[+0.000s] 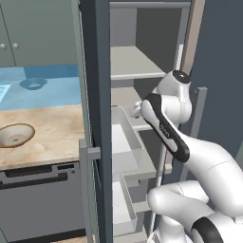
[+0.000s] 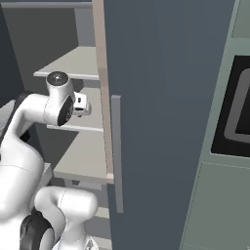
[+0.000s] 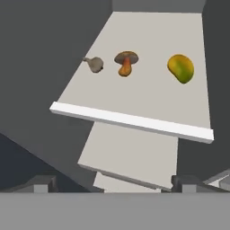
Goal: Take the garlic, mango, and mushroom from the freezer and place them in the bowl on the counter.
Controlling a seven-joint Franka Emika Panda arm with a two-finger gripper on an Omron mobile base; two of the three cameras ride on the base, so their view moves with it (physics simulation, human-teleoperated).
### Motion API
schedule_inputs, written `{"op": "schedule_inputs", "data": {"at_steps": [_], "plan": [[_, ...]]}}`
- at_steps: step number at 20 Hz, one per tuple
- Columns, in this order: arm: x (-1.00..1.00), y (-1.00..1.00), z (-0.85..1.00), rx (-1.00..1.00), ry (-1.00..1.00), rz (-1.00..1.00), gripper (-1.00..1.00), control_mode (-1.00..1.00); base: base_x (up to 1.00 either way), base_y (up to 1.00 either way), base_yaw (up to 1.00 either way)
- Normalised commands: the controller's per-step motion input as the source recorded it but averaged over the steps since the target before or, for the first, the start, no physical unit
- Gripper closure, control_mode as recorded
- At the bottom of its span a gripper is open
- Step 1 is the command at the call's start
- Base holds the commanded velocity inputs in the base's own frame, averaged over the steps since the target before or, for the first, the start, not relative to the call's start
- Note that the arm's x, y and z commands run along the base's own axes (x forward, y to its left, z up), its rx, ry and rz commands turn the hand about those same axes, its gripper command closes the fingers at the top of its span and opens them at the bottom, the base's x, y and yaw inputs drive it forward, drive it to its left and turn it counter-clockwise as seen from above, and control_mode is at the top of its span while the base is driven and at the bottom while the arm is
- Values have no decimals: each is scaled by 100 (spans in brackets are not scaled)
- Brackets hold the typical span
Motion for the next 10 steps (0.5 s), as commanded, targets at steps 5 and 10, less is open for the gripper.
{"op": "schedule_inputs", "data": {"at_steps": [5, 10], "plan": [[47, 7, -25, 1, -8, 2, -100, -100, 0, 0, 0], [41, 6, -12, 0, -1, 0, -100, -100, 0, 0, 0]]}}
